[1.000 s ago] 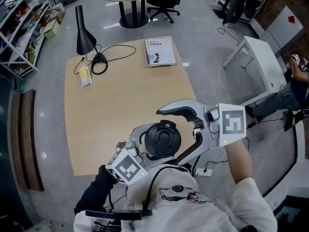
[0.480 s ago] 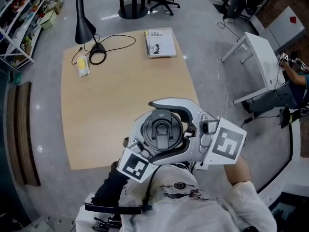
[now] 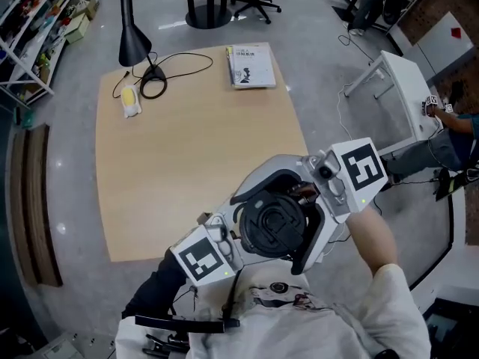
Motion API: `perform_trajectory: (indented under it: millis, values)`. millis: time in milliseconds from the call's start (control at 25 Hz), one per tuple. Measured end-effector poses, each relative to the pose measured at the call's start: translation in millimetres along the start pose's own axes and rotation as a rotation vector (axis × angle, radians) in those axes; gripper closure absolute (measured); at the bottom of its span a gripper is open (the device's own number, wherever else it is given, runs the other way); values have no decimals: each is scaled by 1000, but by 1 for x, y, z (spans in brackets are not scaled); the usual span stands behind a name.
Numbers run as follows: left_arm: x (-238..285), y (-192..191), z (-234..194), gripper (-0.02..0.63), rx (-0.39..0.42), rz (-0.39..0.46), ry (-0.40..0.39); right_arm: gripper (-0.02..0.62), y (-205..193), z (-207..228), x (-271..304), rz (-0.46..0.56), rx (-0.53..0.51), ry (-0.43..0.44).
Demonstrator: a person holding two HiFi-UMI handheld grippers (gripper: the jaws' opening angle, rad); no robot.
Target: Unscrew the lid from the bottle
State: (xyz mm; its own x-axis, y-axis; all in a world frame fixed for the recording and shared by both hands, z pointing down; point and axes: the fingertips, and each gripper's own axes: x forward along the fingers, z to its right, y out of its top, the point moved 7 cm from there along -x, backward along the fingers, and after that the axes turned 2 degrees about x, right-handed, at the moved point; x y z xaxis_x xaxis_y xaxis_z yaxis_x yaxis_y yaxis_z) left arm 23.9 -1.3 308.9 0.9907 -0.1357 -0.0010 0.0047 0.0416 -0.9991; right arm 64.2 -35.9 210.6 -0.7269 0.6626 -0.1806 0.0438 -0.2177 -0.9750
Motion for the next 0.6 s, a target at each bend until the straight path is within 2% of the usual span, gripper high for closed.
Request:
perform_trajectory:
  millis: [80, 160, 240, 280, 360, 440, 520, 600]
  values:
    - [1, 0, 3, 178, -23, 11, -24, 95, 11, 0, 0, 46, -8, 24]
    - [1, -3, 4, 178, -30, 8, -24, 95, 20, 3, -3, 51, -30, -10]
    - [0, -6, 0, 178, -25, -7, 10, 95, 29, 9, -12, 55, -71, -120]
    - [-2, -8, -3, 178, -18, -19, 45, 95, 33, 12, -21, 64, -99, -209]
    - [-10, -13, -14, 178, 1, -44, 145, 95, 34, 14, -50, 73, -162, -462]
    - [-29, -22, -30, 178, -3, -57, 281, 95, 20, 12, -88, 39, -232, -797]
    - [-58, -35, -47, 178, -65, -65, 453, 95, 7, 12, -109, 8, -304, -1127]
    - [-90, -42, -64, 178, -111, -86, 645, 95, -12, 12, -122, -3, -324, -1397]
